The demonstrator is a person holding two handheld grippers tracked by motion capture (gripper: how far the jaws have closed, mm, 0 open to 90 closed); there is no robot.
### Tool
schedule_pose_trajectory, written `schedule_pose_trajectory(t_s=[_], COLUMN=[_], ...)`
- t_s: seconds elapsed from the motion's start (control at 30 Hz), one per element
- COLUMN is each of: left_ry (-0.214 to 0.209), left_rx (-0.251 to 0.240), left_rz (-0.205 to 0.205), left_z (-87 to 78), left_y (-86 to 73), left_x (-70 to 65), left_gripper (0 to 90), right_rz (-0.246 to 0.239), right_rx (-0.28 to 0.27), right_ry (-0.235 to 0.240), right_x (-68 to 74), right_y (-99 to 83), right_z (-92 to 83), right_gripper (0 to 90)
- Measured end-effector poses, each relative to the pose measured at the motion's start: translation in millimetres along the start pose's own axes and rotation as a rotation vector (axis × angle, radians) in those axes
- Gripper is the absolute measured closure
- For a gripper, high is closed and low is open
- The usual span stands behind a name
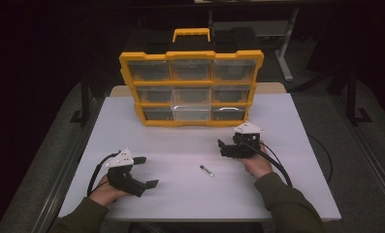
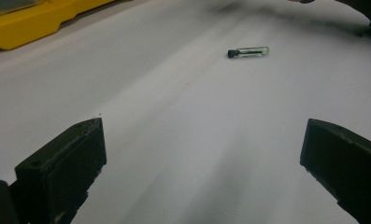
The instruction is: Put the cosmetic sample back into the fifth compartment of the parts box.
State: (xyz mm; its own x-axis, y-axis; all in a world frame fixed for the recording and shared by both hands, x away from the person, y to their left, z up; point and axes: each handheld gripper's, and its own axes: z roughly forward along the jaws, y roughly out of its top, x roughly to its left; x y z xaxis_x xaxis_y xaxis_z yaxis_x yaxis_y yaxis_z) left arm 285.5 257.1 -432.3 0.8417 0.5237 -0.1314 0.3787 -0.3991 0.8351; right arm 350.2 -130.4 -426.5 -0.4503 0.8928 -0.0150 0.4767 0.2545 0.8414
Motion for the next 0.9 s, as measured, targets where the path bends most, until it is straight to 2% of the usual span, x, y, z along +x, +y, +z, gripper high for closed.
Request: schedule_pose_trajectory(t_s=[0.07,0.3,0.5,0.83,0.87,0.9], left_ry=[0.001,0.006,0.007,0.006,0.006,0.010], left_rx=[-0.001,0.004,0.006,0.006,0.006,0.014], left_rz=[0.000,-0.009,-0.015,-0.020,-0.020,-0.017], left_z=[0.0,0.2,1.4,1.1,1.1,0.5], left_y=[0.1,0.1,-0.5,-0.8,-0.8,-0.6], left_x=[0.0,-0.8,-1.1,0.0,0.0,0.5], left_gripper=[0.0,0.0,0.0,0.0,0.0,0.0], right_rz=[0.005,-0.034,-0.039,-0.091,-0.109,-0.101], right_rx=[-0.001,-0.004,0.000,-0.014,-0.023,-0.035], right_ry=[0.006,0.010,0.015,0.019,0.020,0.022], right_x=[-1.3,-3.9,-4.2,2.9,1.8,1.8], right_y=[0.3,-0.7,-1.8,-5.9,-6.8,-8.8], right_z=[-1.9,-8.6,-14.6,-28.0,-28.9,-30.7], right_gripper=[8.7,8.6,8.6,8.6,8.6,8.8])
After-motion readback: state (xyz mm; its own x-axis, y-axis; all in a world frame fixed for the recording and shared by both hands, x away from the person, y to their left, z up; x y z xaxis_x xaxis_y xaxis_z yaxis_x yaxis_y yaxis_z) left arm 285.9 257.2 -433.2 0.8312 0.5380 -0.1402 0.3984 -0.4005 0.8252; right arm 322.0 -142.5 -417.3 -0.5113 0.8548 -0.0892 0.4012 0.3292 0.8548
